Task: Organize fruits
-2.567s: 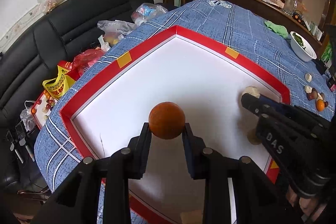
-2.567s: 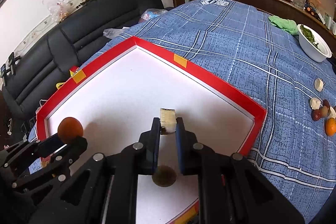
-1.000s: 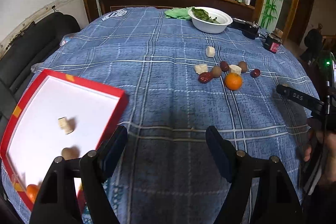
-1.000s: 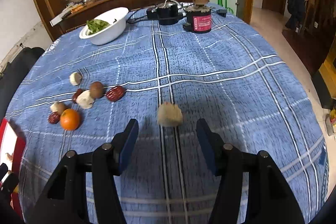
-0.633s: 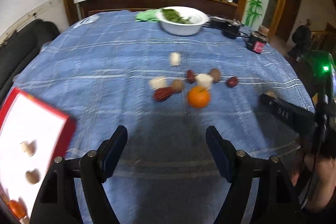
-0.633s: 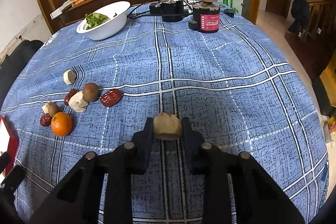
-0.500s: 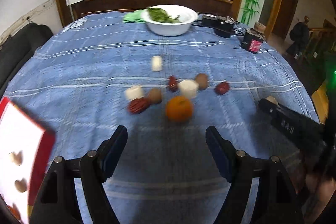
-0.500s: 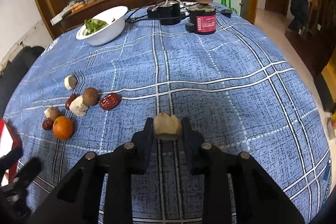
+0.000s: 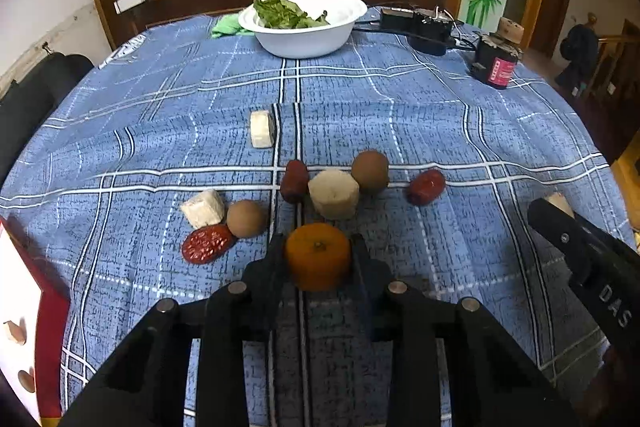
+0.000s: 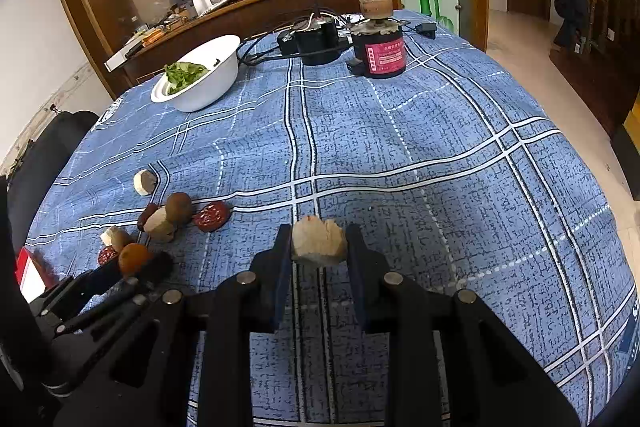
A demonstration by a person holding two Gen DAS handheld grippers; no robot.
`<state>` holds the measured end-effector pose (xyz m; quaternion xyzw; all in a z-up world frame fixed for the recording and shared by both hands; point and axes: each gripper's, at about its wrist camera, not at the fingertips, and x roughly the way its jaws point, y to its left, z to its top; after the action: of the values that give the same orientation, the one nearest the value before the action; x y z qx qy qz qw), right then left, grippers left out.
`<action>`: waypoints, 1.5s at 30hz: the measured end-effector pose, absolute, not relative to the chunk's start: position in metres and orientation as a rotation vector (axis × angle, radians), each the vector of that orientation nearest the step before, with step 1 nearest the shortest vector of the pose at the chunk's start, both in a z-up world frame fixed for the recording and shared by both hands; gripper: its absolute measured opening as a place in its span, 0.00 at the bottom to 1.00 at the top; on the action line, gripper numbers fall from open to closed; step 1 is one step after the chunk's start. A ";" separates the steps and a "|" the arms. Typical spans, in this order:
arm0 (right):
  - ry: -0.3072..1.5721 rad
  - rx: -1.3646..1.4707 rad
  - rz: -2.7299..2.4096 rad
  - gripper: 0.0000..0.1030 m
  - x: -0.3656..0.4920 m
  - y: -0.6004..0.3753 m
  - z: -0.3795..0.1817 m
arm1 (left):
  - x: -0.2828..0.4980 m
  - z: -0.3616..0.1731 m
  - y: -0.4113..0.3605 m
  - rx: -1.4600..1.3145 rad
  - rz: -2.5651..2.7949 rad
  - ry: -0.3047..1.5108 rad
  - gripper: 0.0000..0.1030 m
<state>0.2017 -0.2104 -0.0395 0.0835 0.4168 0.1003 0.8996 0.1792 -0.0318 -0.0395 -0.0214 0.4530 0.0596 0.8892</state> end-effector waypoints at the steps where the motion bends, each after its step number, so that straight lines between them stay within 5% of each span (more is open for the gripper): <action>1: 0.863 0.170 0.207 0.27 0.201 -0.210 -0.040 | 0.178 -0.039 -0.031 -0.042 0.122 0.946 0.30; 45: 0.755 -0.027 0.364 0.27 0.016 -0.114 0.009 | -0.026 -0.005 0.063 -0.154 0.107 0.872 0.29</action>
<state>0.0162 -0.1144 0.0091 -0.0131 0.3664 0.1769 0.9134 -0.0264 0.0628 -0.0045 -0.0743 0.4215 0.0518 0.9023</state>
